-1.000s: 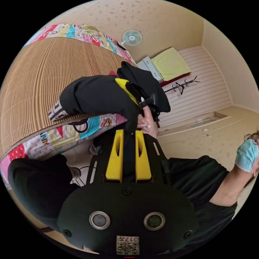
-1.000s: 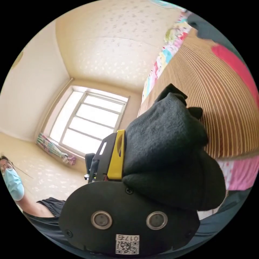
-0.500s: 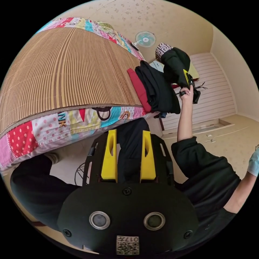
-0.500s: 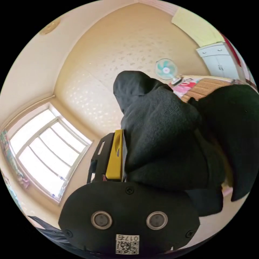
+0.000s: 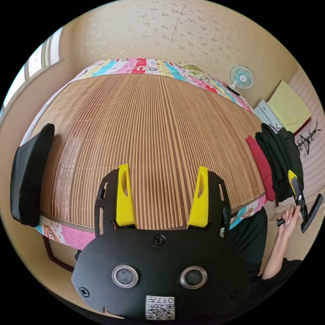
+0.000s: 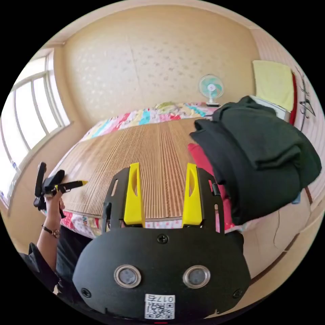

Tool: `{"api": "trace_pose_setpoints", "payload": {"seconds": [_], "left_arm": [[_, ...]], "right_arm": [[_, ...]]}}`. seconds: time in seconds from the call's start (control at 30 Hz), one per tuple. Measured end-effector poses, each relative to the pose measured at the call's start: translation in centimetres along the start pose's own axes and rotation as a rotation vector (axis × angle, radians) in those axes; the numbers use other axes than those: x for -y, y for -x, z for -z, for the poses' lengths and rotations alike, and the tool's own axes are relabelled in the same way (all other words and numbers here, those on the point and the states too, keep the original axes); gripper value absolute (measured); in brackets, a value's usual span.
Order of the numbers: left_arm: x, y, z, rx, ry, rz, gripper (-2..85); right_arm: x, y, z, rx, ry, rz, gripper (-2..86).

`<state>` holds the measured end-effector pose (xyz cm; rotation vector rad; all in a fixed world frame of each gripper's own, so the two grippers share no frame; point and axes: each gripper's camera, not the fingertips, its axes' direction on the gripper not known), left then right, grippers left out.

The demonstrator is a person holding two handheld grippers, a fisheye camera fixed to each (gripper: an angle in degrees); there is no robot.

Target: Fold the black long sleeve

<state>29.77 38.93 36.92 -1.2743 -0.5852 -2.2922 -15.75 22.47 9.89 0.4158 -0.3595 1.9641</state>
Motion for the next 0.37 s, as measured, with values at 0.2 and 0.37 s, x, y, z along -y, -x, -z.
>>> {"api": "trace_pose_setpoints", "payload": {"seconds": [0.2, 0.37], "left_arm": [[2.1, -0.4, -4.1, 0.129, -0.032, 0.053, 26.4], [2.4, -2.3, -6.1, 0.264, -0.055, 0.086, 26.7]], "right_arm": [[5.0, 7.7, -14.6, -0.078, 0.216, 0.131, 20.7], [7.1, 7.1, -20.8, -0.038, 0.358, -0.024, 27.5]]}}
